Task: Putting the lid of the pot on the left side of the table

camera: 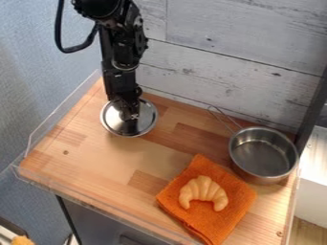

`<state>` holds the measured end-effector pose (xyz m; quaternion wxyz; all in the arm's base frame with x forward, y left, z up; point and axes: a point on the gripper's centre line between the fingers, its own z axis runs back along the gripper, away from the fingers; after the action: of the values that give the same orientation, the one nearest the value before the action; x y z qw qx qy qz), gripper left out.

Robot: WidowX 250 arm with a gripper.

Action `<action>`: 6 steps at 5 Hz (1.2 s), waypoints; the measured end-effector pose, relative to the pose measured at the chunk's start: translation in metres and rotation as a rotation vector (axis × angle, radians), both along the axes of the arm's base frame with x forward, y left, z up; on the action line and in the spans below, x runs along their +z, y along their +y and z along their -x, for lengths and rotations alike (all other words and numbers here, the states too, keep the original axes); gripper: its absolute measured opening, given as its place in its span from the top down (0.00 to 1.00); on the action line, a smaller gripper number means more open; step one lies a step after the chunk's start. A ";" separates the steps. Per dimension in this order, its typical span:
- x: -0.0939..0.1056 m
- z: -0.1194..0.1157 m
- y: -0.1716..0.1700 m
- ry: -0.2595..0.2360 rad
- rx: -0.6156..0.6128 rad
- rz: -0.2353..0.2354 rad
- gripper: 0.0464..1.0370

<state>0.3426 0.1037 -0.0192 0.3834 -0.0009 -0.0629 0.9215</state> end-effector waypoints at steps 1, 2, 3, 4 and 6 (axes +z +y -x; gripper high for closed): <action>-0.014 0.000 0.000 0.023 0.007 0.018 0.76; -0.015 -0.001 0.005 0.005 0.018 0.024 0.76; -0.018 0.003 0.003 -0.021 0.057 0.059 0.69; -0.017 0.004 0.004 -0.021 0.067 0.062 0.39; -0.013 0.008 0.002 -0.025 0.068 0.081 0.03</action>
<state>0.3351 0.1061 -0.0321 0.3508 -0.0259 -0.0306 0.9356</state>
